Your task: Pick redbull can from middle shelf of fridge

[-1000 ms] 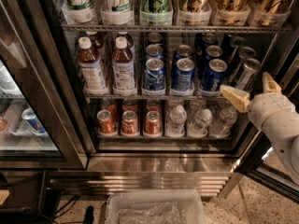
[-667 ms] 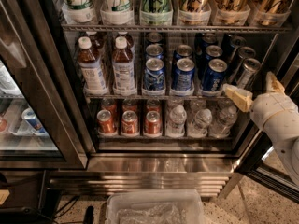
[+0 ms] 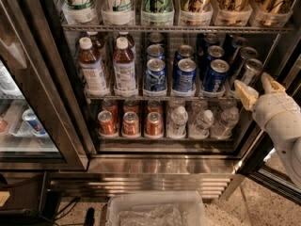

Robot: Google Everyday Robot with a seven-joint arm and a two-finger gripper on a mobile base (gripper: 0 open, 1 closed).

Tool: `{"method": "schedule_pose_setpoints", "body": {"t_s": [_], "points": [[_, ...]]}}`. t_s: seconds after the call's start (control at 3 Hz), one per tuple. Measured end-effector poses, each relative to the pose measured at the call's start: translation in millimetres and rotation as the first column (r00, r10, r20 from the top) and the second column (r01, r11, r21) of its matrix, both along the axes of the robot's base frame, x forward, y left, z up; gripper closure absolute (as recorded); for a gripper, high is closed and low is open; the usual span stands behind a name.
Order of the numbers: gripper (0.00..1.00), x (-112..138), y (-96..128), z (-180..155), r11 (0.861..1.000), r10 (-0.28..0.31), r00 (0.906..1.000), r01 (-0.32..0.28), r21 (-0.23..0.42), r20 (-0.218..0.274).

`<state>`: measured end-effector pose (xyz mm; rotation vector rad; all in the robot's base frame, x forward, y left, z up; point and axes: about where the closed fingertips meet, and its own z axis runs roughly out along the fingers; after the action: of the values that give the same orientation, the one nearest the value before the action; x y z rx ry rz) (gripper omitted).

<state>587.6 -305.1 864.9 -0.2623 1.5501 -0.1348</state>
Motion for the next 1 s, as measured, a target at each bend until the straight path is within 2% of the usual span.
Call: {"method": "schedule_pose_setpoints", "body": {"t_s": [1.0], "points": [[0.34, 15.4, -9.2, -12.2, 0.998, -0.055, 0.9984, 0.055, -0.032, -0.007]]}}
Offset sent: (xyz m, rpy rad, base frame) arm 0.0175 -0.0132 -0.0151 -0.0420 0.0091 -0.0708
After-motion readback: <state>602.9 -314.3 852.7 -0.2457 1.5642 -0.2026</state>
